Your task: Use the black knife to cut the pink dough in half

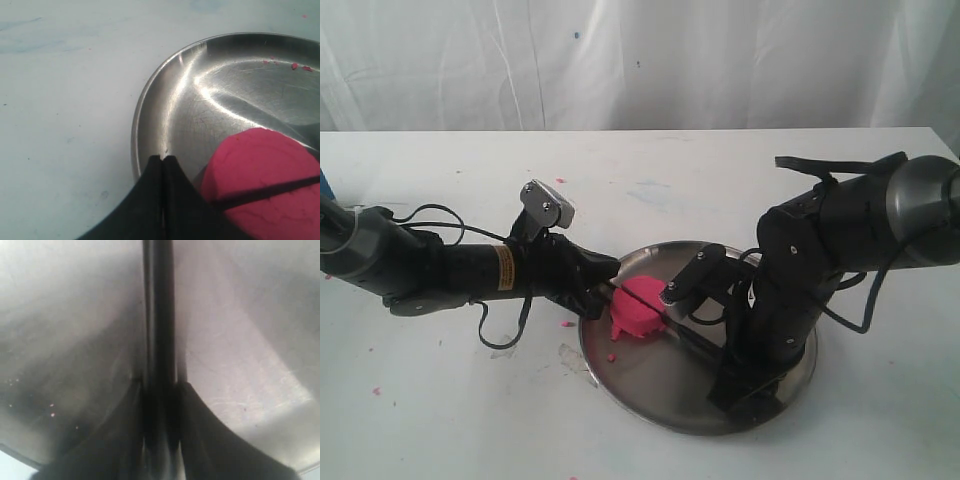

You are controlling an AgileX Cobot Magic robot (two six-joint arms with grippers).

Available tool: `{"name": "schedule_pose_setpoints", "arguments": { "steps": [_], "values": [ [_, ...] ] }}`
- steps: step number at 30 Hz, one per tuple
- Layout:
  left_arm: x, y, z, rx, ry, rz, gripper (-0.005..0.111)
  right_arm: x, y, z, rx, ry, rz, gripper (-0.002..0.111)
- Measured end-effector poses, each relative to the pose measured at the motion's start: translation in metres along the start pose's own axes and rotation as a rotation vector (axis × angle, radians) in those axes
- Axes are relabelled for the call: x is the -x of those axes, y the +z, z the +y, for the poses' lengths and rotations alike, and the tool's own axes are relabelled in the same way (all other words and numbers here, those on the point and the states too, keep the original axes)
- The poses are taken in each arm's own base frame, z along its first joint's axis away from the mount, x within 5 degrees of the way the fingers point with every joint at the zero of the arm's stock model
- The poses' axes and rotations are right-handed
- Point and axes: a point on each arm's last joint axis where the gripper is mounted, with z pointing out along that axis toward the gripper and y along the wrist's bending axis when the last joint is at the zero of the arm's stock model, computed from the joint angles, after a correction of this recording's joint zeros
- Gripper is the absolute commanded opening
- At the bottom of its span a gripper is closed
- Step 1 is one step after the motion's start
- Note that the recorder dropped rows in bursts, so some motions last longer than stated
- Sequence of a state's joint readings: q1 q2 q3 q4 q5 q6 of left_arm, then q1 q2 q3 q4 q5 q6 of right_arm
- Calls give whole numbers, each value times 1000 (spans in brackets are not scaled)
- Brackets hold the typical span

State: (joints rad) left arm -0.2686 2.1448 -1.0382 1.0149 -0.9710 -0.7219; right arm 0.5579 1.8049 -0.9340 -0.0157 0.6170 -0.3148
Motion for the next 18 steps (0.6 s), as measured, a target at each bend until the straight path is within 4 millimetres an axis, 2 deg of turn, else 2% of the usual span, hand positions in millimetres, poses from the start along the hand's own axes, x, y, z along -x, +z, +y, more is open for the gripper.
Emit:
{"name": "schedule_pose_setpoints", "arguments": {
  "steps": [18],
  "values": [
    [0,0,0,-1,20,3,0,0,0,0,4,5,0,0]
  ]
}}
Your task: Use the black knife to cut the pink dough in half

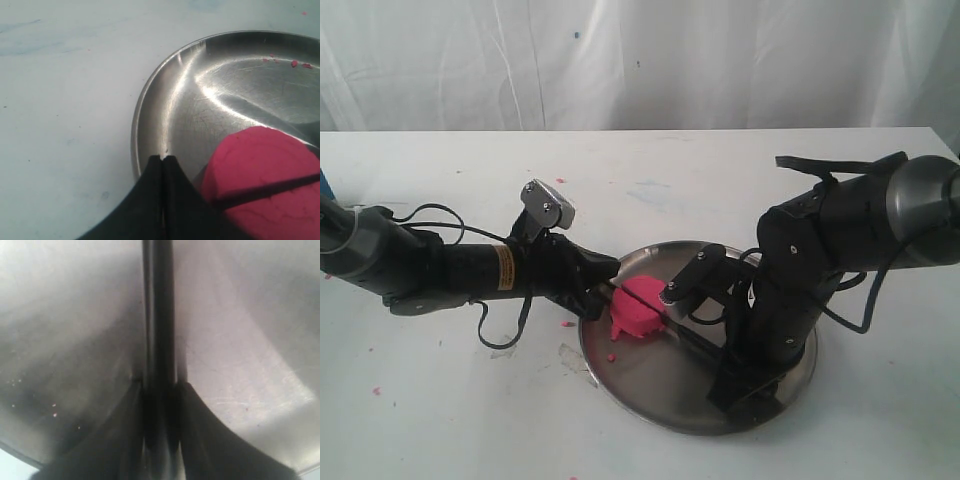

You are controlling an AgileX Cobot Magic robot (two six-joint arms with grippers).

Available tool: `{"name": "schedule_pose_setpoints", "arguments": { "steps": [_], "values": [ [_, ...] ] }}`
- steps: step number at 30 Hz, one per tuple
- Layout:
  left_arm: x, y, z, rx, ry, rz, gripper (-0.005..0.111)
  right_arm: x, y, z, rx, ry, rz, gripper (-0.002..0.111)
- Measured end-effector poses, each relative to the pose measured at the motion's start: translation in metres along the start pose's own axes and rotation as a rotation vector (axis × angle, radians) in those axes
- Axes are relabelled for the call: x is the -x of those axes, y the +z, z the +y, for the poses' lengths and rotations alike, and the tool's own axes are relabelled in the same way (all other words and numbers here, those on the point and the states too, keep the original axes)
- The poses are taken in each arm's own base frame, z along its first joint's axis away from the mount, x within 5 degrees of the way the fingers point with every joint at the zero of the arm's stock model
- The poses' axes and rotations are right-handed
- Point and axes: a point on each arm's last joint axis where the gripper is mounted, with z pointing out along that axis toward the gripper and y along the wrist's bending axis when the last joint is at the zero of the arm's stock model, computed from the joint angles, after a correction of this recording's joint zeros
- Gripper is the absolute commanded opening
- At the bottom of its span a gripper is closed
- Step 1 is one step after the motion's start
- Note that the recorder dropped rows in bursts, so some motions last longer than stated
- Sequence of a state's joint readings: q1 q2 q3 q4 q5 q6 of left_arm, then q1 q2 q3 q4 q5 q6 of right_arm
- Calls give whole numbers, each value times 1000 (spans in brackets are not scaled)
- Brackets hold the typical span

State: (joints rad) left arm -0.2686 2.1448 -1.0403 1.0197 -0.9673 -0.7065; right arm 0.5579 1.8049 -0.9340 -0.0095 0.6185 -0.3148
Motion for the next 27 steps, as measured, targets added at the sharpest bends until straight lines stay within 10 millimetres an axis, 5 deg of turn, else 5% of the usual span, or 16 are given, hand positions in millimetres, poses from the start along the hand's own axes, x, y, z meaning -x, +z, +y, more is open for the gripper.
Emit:
{"name": "schedule_pose_setpoints", "arguments": {
  "steps": [15,27],
  "values": [
    [11,-6,3,-35,1,-205,0,1,0,0,4,8,-6,0],
    [2,-3,-13,-145,84,-114,0,1,0,0,3,8,-7,0]
  ]
}}
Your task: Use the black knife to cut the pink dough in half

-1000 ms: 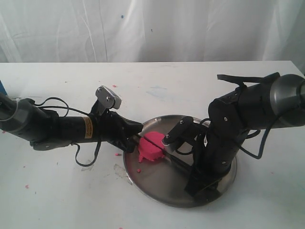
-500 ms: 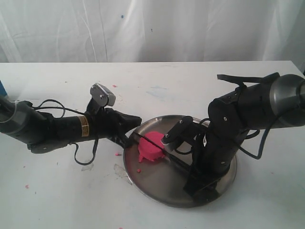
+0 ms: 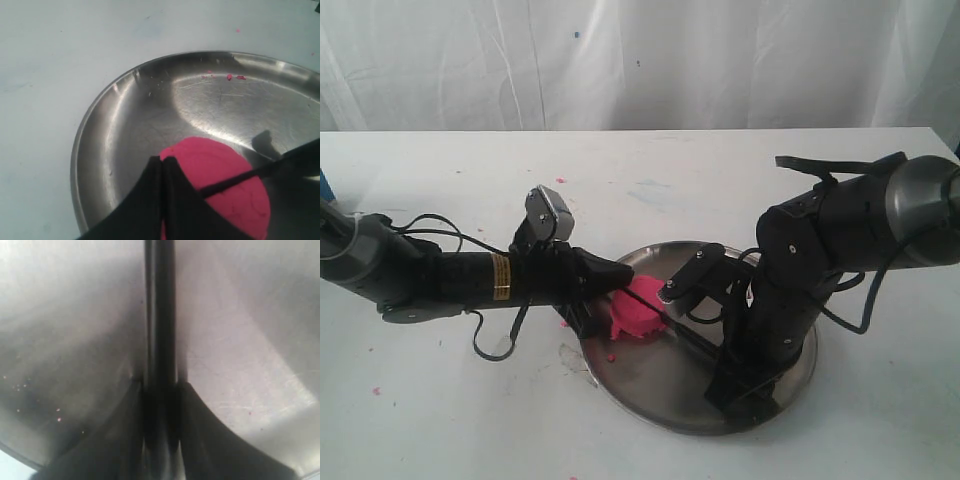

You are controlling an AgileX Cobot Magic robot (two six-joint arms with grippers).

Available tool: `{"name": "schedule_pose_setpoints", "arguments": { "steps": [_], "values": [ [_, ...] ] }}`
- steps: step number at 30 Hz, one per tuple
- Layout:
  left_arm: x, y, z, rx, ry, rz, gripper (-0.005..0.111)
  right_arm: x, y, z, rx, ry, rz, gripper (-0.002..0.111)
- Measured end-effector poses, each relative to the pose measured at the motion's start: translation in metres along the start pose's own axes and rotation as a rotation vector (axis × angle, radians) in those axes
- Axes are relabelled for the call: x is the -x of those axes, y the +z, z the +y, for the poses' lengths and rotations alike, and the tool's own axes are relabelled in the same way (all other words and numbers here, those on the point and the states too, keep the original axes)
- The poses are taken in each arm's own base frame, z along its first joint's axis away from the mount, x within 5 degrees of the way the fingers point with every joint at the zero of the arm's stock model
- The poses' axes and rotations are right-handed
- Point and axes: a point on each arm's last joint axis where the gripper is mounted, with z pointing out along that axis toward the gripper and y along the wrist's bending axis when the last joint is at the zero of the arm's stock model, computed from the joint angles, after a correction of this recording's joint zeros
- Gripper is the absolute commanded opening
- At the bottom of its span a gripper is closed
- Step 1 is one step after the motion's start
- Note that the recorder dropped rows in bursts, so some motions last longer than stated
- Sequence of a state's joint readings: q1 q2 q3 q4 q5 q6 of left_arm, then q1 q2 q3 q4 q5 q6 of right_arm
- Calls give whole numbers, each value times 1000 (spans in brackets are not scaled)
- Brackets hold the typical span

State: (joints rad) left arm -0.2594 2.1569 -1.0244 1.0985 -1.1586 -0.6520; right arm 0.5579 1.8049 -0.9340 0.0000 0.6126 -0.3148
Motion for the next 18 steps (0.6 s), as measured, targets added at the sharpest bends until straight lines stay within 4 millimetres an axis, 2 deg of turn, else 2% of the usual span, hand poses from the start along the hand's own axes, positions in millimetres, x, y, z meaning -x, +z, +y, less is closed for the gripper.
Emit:
{"name": "schedule_pose_setpoints", "arguments": {
  "steps": [18],
  "values": [
    [-6,-3,3,89,-59,51,0,0,0,0,0,0,0,0]
  ]
}}
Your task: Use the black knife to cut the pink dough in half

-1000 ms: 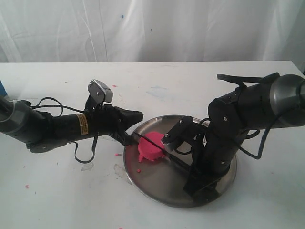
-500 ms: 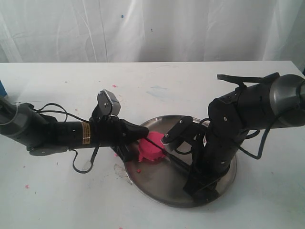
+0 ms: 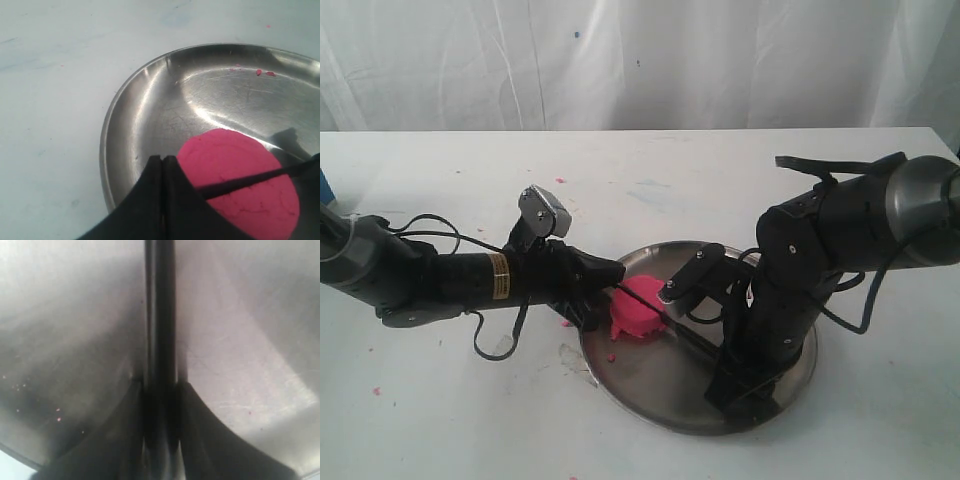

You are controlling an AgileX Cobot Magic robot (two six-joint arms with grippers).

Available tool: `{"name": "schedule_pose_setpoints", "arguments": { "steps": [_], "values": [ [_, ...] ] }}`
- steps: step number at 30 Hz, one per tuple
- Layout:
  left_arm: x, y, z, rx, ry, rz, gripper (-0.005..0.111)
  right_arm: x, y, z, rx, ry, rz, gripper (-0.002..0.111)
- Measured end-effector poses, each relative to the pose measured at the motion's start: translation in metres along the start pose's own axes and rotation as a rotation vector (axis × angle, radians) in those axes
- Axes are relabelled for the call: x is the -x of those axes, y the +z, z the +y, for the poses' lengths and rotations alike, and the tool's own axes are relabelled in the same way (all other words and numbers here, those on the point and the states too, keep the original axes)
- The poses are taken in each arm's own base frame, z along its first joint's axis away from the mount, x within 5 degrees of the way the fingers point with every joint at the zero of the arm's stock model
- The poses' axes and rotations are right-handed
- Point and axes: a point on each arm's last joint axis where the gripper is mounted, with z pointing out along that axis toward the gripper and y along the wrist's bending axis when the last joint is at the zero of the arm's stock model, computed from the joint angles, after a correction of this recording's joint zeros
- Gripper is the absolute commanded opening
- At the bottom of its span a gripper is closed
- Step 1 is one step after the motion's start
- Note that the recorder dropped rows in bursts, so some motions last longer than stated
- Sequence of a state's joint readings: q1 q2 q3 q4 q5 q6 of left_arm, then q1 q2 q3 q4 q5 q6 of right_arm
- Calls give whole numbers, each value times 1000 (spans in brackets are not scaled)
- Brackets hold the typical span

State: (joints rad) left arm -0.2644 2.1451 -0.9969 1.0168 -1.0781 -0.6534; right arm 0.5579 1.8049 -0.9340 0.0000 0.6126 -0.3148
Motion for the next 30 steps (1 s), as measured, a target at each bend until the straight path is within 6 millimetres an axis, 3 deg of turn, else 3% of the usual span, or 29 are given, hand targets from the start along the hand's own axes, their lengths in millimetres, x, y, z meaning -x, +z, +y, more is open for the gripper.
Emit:
{"name": "schedule_pose_setpoints", "arguments": {
  "steps": [13,17,20,23,24,25,26,27,28,29,30],
  "values": [
    [1,0,1,11,-2,4,0,0,0,0,0,0,0,0],
    [10,-8,9,41,56,-55,0,0,0,0,0,0,0,0],
    [48,-38,27,121,109,-203,0,0,0,0,0,0,0,0],
    [73,-69,38,196,135,-269,0,0,0,0,0,0,0,0],
    [86,-94,45,263,148,-289,0,0,0,0,0,0,0,0],
    [88,-107,48,304,150,-283,0,0,0,0,0,0,0,0],
    [93,-136,53,418,150,-223,0,0,0,0,0,0,0,0],
    [94,-148,54,471,146,-187,0,0,0,0,0,0,0,0],
    [91,-179,54,615,117,-70,0,0,0,0,0,0,0,0],
    [91,-193,51,680,96,-30,0,0,0,0,0,0,0,0],
    [81,-221,43,822,-8,65,0,0,0,0,0,0,0,0]
  ]
}}
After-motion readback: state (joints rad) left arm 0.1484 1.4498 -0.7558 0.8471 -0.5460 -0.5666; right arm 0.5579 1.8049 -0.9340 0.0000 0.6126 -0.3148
